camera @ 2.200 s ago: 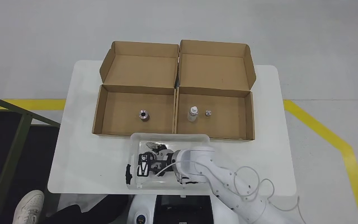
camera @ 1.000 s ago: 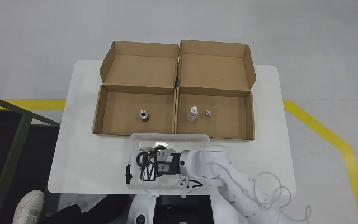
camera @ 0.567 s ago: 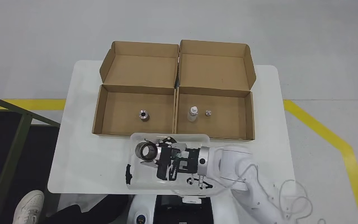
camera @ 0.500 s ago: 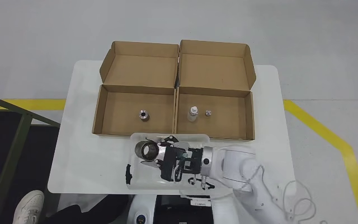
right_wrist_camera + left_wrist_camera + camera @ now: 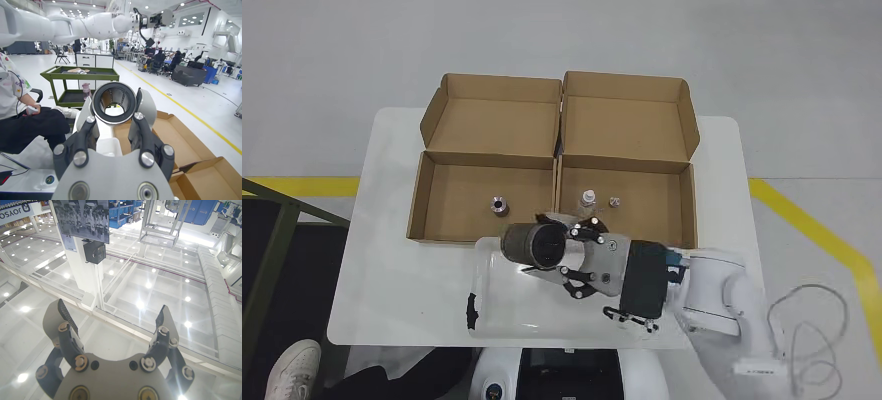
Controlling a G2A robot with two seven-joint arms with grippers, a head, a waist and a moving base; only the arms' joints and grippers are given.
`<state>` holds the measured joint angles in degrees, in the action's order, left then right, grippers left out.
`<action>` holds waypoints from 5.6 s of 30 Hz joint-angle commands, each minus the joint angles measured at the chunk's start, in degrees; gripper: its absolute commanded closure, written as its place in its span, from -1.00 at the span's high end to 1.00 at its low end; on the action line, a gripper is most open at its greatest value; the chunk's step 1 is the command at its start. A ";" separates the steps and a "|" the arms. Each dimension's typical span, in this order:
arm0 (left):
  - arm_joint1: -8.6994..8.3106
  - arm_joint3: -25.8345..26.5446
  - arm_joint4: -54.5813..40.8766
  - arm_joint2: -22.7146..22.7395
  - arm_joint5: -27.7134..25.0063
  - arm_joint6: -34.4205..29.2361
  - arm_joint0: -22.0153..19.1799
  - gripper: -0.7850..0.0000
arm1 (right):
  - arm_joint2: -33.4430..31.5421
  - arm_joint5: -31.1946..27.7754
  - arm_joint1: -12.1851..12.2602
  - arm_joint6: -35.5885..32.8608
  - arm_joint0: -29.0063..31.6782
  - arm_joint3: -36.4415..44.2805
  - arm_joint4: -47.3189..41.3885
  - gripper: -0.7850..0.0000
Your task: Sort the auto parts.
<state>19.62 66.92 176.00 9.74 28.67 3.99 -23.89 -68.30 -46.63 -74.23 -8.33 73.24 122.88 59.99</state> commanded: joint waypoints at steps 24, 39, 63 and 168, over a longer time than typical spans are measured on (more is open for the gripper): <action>0.00 0.00 0.00 0.00 0.00 0.00 0.00 1.00 | -6.60 -9.84 1.58 11.24 0.50 -1.66 -12.45 -1.00; 0.00 0.00 0.00 0.00 0.00 0.00 0.00 1.00 | -1.02 -5.16 1.77 1.23 -5.80 -6.51 -9.84 -1.00; 0.00 0.00 0.00 0.00 0.00 0.00 0.00 1.00 | 16.85 13.04 -1.58 -12.16 -22.39 -28.30 -1.80 -1.00; 0.00 0.00 0.00 0.00 0.00 0.00 0.00 1.00 | -3.32 10.61 -1.86 -14.05 -1.52 -10.24 12.92 1.00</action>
<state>19.62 66.92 176.00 9.74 28.67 3.99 -23.89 -69.95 -35.84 -76.33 -23.06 70.53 112.16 72.78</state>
